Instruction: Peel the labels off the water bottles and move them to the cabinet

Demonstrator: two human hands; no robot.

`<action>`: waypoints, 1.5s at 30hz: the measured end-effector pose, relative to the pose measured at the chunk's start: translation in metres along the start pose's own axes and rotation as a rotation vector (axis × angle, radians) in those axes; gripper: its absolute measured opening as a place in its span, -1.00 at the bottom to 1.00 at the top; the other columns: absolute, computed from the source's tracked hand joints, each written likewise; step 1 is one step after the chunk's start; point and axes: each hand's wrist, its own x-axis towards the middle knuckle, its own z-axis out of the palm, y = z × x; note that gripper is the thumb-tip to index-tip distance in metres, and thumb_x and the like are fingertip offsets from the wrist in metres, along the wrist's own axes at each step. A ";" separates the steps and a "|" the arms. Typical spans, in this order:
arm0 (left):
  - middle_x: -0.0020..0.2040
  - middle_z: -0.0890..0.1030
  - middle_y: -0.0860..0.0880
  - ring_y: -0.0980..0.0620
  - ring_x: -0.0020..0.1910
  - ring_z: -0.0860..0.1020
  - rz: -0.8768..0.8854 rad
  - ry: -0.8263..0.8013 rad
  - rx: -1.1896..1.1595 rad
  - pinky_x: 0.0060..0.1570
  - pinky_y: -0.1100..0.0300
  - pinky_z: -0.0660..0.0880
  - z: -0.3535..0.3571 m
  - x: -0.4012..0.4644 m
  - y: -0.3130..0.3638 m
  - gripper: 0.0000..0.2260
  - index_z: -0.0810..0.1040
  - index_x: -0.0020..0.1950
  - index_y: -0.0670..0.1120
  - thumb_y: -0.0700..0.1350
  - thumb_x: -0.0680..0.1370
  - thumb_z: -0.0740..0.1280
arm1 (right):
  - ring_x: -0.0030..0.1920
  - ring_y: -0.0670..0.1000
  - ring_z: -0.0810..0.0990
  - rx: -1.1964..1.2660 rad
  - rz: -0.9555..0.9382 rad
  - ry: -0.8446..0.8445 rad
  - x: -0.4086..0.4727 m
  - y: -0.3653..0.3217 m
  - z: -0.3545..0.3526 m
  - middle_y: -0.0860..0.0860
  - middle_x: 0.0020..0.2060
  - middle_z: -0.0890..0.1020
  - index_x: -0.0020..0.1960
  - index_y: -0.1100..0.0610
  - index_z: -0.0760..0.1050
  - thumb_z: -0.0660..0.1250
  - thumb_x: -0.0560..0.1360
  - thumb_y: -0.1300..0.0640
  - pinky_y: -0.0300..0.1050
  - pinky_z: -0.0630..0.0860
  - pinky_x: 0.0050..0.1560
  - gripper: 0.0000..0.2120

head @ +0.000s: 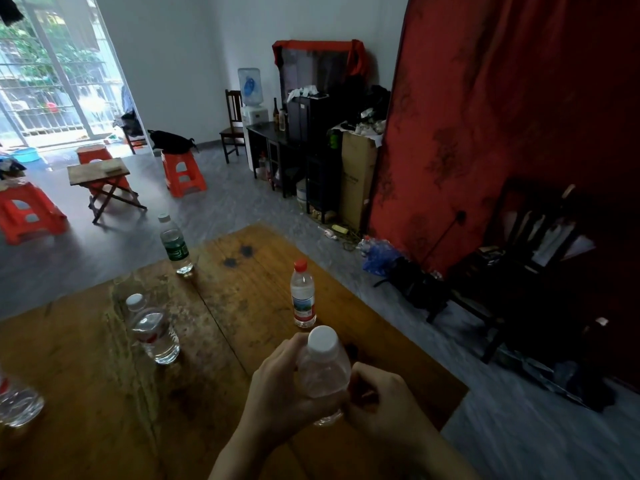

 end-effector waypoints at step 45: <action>-0.08 0.71 0.12 0.11 -0.10 0.71 0.356 -0.444 -0.233 -0.09 -0.09 0.67 0.375 0.098 0.288 -0.56 0.57 0.06 0.20 0.14 0.26 0.62 | -0.11 0.08 0.66 -0.030 0.182 0.616 -0.256 0.107 -0.351 0.02 -0.15 0.69 0.00 0.00 0.60 0.40 0.48 0.19 0.10 0.58 -0.03 -0.86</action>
